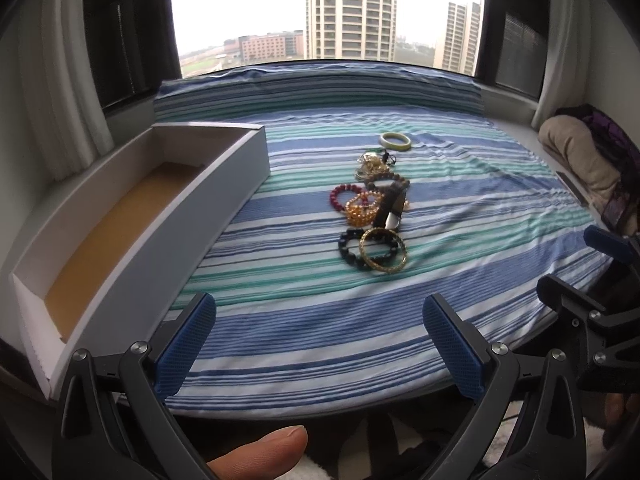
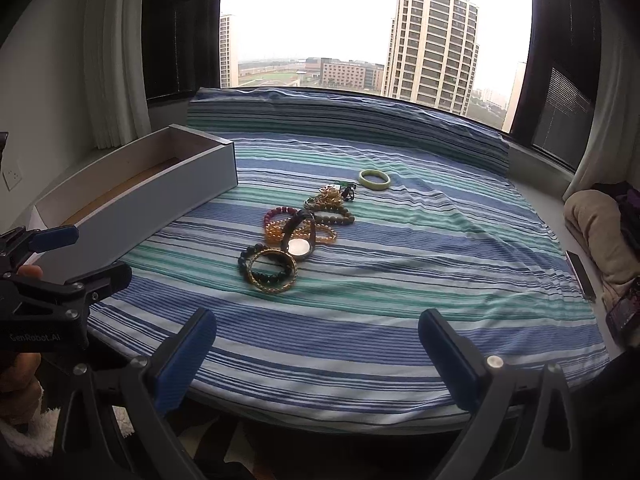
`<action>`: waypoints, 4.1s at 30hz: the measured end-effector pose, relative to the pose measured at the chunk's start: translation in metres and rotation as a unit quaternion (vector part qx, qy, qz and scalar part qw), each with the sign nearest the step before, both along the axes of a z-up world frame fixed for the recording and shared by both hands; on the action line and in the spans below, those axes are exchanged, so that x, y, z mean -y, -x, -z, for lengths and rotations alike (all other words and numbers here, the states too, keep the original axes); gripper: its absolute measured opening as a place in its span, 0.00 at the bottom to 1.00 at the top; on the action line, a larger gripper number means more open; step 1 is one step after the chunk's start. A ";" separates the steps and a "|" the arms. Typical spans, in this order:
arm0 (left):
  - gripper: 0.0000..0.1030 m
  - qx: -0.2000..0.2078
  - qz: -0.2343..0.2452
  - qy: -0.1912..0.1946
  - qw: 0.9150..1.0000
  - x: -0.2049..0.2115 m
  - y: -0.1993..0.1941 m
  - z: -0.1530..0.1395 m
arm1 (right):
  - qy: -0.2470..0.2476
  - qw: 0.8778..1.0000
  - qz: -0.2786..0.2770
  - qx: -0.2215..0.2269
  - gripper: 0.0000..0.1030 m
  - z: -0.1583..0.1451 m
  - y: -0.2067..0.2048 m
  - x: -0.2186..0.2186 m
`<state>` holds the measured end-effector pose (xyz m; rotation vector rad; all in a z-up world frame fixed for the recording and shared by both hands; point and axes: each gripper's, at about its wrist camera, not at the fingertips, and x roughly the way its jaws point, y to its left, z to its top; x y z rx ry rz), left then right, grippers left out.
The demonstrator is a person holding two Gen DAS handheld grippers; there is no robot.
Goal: Organize jewelry
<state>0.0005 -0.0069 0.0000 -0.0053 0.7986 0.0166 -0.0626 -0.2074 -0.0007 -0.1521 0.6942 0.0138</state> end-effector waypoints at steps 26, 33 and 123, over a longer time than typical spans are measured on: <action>1.00 -0.016 -0.007 0.001 1.000 0.000 -0.002 0.003 | 0.002 1.000 0.015 0.001 1.00 0.000 0.000 0.005; 1.00 -0.021 -0.008 0.010 1.000 -0.001 -0.003 0.006 | 0.002 1.000 0.018 -0.001 1.00 0.001 0.000 0.006; 1.00 -0.070 -0.055 0.030 0.996 -0.038 -0.034 0.043 | -0.089 0.968 -0.138 -0.189 0.28 0.135 -0.202 -0.057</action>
